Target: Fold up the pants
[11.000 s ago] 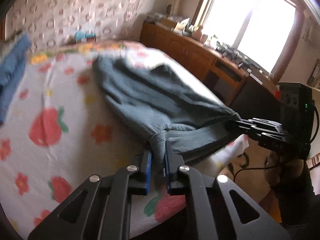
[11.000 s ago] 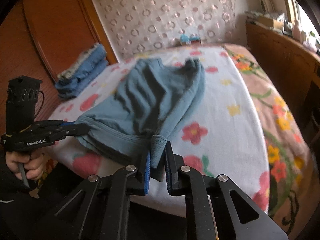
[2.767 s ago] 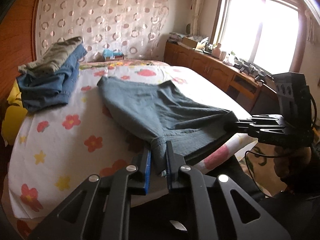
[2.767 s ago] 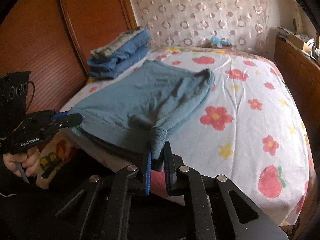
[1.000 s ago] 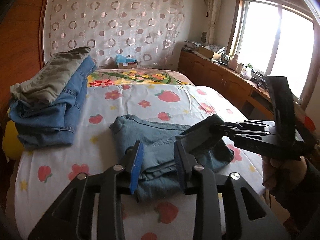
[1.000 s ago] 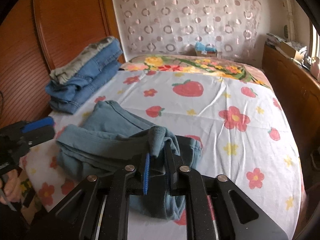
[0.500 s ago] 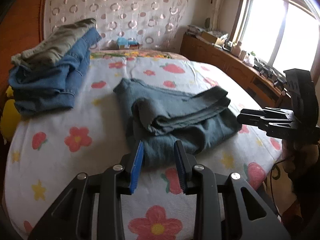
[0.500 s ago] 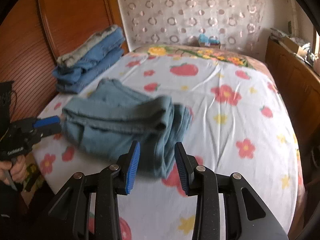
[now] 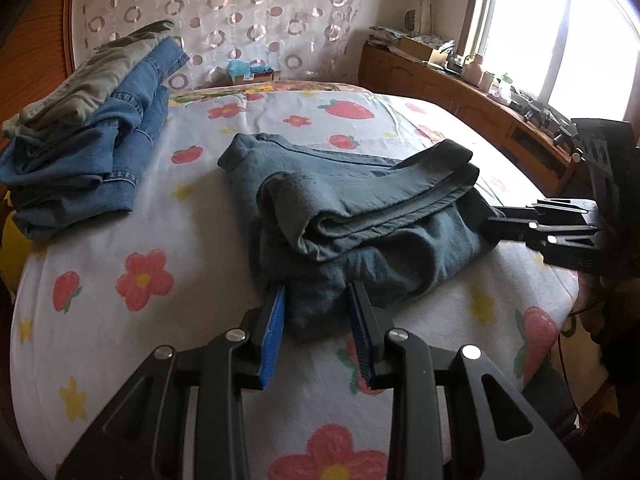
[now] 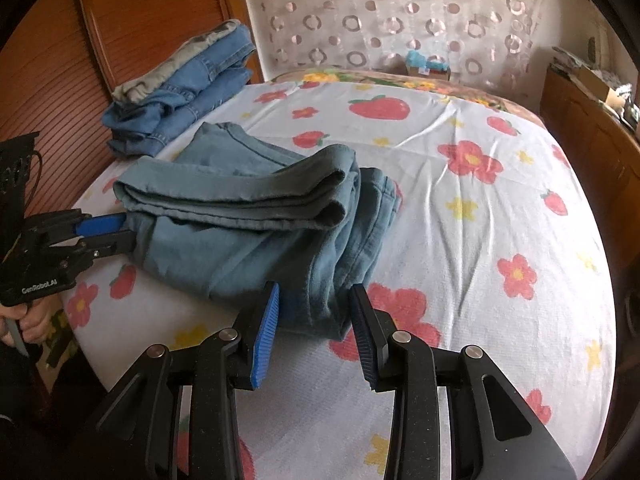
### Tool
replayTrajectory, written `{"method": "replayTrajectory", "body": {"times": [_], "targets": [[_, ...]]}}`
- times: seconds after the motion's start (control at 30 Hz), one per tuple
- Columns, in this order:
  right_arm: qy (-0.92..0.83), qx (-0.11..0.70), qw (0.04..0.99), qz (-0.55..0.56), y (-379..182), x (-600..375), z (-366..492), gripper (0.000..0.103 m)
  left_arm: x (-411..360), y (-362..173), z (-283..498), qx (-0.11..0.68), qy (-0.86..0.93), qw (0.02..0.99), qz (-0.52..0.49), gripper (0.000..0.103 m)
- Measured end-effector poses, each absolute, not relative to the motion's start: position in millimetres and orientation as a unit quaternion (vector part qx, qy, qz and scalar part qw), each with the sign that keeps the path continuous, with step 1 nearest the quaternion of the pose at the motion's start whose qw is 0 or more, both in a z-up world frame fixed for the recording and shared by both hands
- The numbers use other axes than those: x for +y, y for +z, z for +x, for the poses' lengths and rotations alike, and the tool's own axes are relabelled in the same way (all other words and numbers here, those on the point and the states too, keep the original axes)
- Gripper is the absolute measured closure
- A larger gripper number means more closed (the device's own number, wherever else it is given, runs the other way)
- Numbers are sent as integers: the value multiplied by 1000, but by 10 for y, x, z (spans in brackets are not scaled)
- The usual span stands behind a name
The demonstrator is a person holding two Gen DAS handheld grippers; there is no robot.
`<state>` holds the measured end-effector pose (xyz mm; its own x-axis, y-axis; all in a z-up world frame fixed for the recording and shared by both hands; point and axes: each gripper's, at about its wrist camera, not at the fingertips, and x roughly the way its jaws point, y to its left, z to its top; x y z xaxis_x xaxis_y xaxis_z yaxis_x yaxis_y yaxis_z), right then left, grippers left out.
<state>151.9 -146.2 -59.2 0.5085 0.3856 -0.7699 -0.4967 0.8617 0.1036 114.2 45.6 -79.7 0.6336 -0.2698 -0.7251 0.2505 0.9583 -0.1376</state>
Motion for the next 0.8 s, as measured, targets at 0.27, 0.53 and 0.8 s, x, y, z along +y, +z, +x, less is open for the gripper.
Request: {"method": "replayTrajectory", "body": {"times": [0.27, 0.53, 0.8], "targets": [[249, 396, 880, -80, -527, -1524, 1441, 98, 534, -694, 1030, 380, -143, 914, -12, 97], [261, 379, 884, -81, -363, -1591, 1178, 98, 499, -515, 648, 366, -165, 916, -8, 97], [276, 377, 881, -74, -265, -1655, 879, 98, 473, -472, 440, 357, -175, 917, 3, 88]]}}
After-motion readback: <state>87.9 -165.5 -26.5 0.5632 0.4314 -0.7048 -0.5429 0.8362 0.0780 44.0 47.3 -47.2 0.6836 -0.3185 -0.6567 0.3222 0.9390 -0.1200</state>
